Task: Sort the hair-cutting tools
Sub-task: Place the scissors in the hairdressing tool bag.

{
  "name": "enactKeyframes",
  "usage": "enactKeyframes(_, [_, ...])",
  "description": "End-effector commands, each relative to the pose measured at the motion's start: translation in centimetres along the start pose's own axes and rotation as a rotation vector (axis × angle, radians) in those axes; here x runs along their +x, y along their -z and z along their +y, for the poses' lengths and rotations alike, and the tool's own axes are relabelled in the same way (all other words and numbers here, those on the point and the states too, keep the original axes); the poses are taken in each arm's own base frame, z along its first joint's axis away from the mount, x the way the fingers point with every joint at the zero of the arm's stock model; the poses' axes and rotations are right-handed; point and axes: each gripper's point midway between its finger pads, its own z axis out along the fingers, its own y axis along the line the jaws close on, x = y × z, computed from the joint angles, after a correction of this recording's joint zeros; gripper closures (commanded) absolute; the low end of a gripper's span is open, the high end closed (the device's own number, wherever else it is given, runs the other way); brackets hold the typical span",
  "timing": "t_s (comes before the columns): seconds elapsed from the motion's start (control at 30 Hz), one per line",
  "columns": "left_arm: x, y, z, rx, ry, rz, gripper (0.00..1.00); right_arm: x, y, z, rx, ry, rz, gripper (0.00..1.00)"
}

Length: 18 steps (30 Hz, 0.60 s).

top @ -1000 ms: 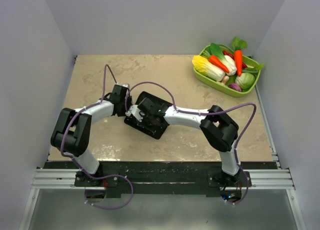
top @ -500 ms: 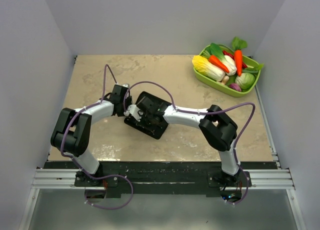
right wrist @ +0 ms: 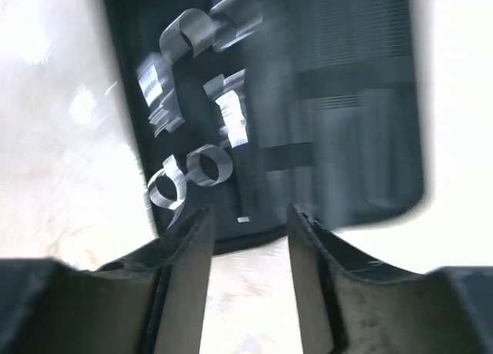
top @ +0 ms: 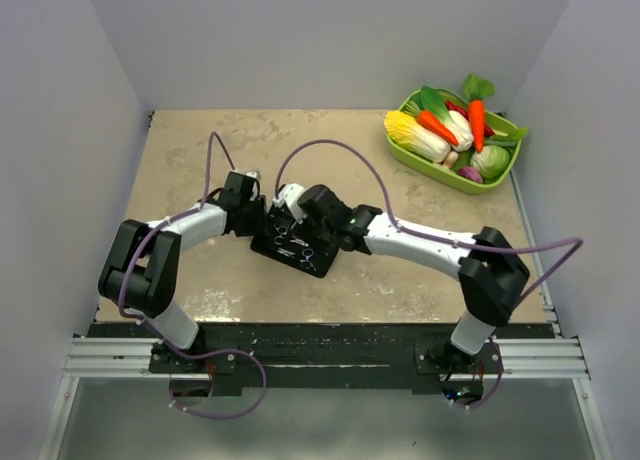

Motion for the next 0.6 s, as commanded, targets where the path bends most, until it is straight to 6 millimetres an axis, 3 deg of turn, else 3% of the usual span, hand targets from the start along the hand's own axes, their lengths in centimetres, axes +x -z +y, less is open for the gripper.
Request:
enactKeyframes(0.0, [2.0,2.1,-1.9,0.074,-0.019,0.077,0.55,-3.5,4.2,-6.9,0.234,-0.204,-0.147,0.49])
enactKeyframes(0.1, [1.4,3.1,-2.7,0.108,-0.008,0.069,0.55,-2.9,4.3,-9.0,0.255,-0.288,-0.143,0.45])
enactKeyframes(0.23, [2.2,4.1,-3.9,0.172,0.043,0.08,0.55,-1.6,3.7,-10.3,0.276,-0.359,-0.1,0.45])
enactKeyframes(0.37, [4.8,4.2,-5.3,0.217,0.054,0.117,0.55,0.7,2.9,-10.3,0.266,-0.437,-0.039,0.46])
enactKeyframes(0.5, [8.6,3.6,-8.7,0.267,-0.004,0.186,0.55,3.1,2.9,-10.3,0.268,-0.51,0.017,0.47])
enactKeyframes(0.57, [9.5,3.3,-10.3,0.294,-0.003,0.204,0.55,4.0,3.3,-10.0,0.27,-0.53,0.032,0.48])
